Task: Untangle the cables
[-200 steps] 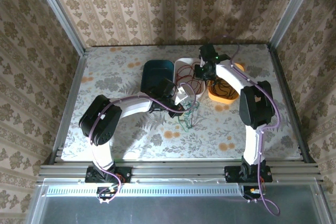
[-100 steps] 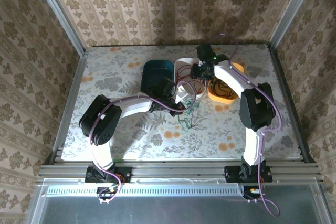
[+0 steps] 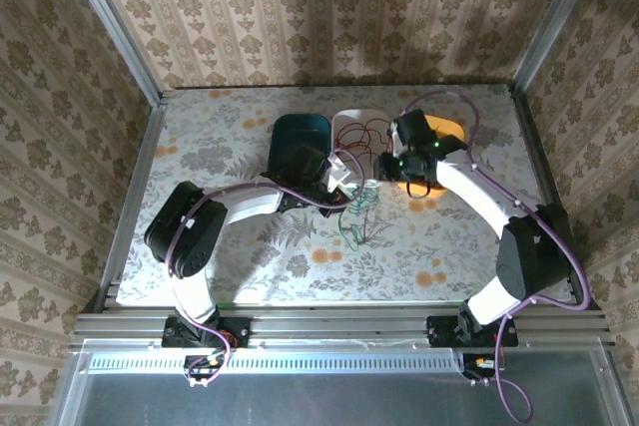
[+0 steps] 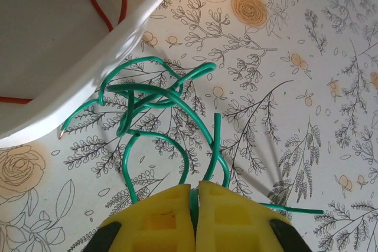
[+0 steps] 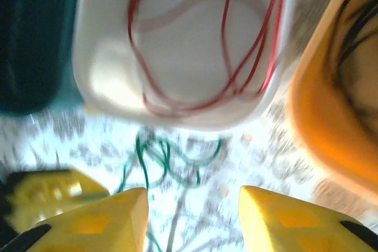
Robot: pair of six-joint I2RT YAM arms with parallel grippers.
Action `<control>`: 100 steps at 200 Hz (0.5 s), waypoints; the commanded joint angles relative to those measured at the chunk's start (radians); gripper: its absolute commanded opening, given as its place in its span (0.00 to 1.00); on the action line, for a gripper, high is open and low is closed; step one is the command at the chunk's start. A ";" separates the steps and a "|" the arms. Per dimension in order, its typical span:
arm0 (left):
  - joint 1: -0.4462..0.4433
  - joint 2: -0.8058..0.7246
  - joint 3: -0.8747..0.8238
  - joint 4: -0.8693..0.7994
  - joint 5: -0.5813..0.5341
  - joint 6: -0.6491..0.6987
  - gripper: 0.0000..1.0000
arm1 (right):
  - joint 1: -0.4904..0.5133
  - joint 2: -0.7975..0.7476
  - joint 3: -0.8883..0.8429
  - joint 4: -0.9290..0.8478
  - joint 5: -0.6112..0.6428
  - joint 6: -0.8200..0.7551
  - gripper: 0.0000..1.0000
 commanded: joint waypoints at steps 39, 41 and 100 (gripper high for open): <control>0.008 -0.038 -0.027 0.031 0.061 -0.027 0.09 | 0.013 0.144 0.028 -0.065 -0.199 -0.073 0.45; 0.006 -0.039 -0.028 0.032 0.060 -0.027 0.09 | 0.013 0.149 0.031 -0.066 -0.199 -0.075 0.45; 0.008 -0.058 -0.049 0.028 0.063 -0.028 0.09 | 0.006 0.238 0.087 -0.017 -0.252 -0.094 0.48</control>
